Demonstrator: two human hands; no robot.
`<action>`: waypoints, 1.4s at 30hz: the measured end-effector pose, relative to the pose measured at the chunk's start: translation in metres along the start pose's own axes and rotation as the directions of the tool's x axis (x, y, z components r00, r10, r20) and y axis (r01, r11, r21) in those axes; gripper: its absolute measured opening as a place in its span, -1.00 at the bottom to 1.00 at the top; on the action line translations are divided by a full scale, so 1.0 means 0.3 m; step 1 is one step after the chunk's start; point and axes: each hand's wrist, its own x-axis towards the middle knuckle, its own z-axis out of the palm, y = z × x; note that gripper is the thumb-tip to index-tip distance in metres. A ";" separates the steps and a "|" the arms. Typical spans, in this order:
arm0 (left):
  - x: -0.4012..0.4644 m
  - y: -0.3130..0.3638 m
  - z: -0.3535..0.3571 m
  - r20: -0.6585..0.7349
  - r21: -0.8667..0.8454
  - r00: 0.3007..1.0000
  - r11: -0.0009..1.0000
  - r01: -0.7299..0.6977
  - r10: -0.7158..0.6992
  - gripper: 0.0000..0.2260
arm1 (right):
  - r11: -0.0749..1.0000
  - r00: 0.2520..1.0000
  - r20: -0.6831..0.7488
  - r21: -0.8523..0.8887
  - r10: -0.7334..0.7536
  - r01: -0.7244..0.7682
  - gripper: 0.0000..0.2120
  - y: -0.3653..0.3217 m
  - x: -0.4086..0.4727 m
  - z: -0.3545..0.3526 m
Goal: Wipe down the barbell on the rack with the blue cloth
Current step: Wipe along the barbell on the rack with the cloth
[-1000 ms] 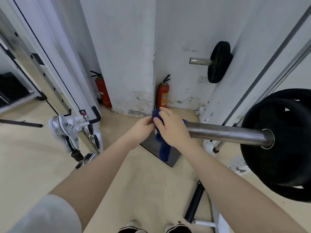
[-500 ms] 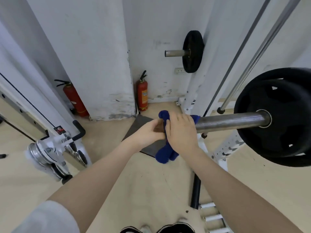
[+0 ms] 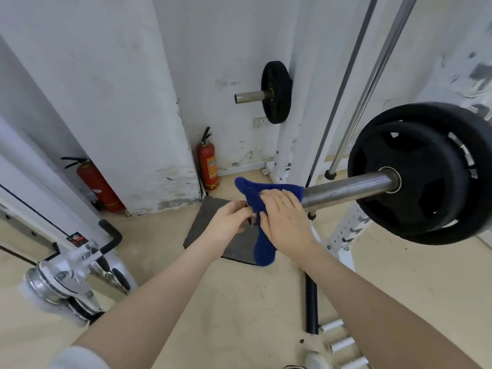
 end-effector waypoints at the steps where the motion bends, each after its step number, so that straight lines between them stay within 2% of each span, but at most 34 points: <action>1: 0.001 -0.004 0.006 -0.008 0.007 1.000 1.000 -0.010 0.010 -0.82 | 0.999 0.998 0.033 -0.008 0.045 -0.045 -0.75 0.033 0.016 -0.010; 4: 0.003 -0.017 0.015 -0.048 0.064 0.998 0.998 -0.028 0.031 -0.75 | 0.931 0.923 0.132 -0.090 0.363 -0.353 -0.84 0.120 0.087 -0.068; 6: -0.003 -0.019 0.019 -0.078 0.102 0.996 0.994 -0.023 0.031 -0.70 | 0.890 0.879 0.144 -0.112 0.454 -0.441 -0.84 0.147 0.114 -0.079; 9: -0.009 -0.008 0.023 -0.091 0.172 0.995 0.984 -0.034 0.050 -0.65 | 0.909 0.904 0.092 -0.042 0.418 -0.415 -0.85 0.042 0.105 -0.057; 12: -0.018 0.011 0.029 -0.095 0.200 0.991 0.977 -0.070 0.091 -0.65 | 0.974 0.979 0.003 0.099 0.205 -0.204 -0.71 -0.063 0.062 -0.035; 14: -0.024 0.021 0.034 -0.081 0.231 0.987 0.966 -0.118 0.140 -0.59 | 0.984 0.989 0.045 0.102 0.142 -0.146 -0.70 0.003 0.065 -0.044; 17: -0.031 0.032 0.036 -0.101 0.282 0.982 0.951 -0.126 0.160 -0.59 | 0.946 0.938 0.137 0.018 0.319 -0.324 -0.73 0.179 0.085 -0.053; 18: -0.034 0.037 0.038 -0.103 0.293 0.981 0.948 -0.128 0.164 -0.63 | 0.918 0.912 0.118 0.023 0.392 -0.397 -0.74 0.218 0.086 -0.058; 20: -0.034 0.044 0.053 -0.101 0.339 0.974 0.927 -0.157 0.202 -0.66 | 0.900 0.900 0.044 0.022 0.433 -0.435 -0.77 0.217 0.083 -0.060; 22: -0.025 0.056 0.094 -0.128 0.461 0.952 0.867 -0.190 0.277 -0.58 | 0.923 0.923 -0.001 0.016 0.384 -0.384 -0.79 0.165 0.064 -0.053; 25: -0.023 0.077 0.172 -0.173 0.644 0.902 0.738 -0.200 0.395 -0.50 | 0.993 0.996 -0.018 0.076 0.089 -0.087 -0.65 0.124 -0.003 -0.049; 27: -0.023 0.090 0.216 -0.150 0.709 0.876 0.668 -0.227 0.457 -0.55 | 0.998 0.999 -0.005 0.050 -0.046 0.047 -0.60 0.198 -0.006 -0.057; 28: -0.018 0.096 0.233 -0.139 0.723 0.863 0.645 -0.247 0.485 -0.59 | 1.000 1.000 0.025 0.026 -0.012 0.011 -0.62 0.257 0.003 -0.070; 30: -0.009 0.117 0.260 -0.114 0.737 0.843 0.614 -0.283 0.526 -0.63 | 0.976 0.973 0.074 0.008 0.218 -0.219 -0.69 0.396 0.024 -0.092; 32: 0.008 0.131 0.284 -0.058 0.777 0.830 0.547 -0.312 0.555 -0.62 | 0.894 0.894 0.024 0.033 0.447 -0.448 -0.73 0.497 0.030 -0.120; 33: 0.015 0.135 0.298 -0.021 0.806 0.825 0.497 -0.320 0.565 -0.63 | 0.877 0.876 -0.018 0.020 0.481 -0.481 -0.73 0.511 0.026 -0.126; 36: 0.029 0.141 0.346 0.043 0.916 0.776 0.285 -0.282 0.629 -0.67 | 0.917 0.916 -0.072 -0.025 0.395 -0.398 -0.69 0.426 0.001 -0.100; 38: 0.048 0.132 0.369 0.045 0.947 0.747 0.209 -0.243 0.664 -0.66 | 0.972 0.966 -0.101 0.023 0.237 -0.236 -0.68 0.358 -0.059 -0.062; 41: 0.051 0.133 0.395 0.096 0.959 0.816 0.167 -0.229 0.571 -0.59 | 0.997 0.995 -0.097 0.067 0.036 -0.030 -0.50 0.433 -0.099 -0.048; 42: 0.051 0.134 0.400 0.117 0.962 0.844 0.153 -0.228 0.524 -0.55 | 0.997 0.995 -0.084 0.065 0.052 -0.046 -0.51 0.494 -0.092 -0.059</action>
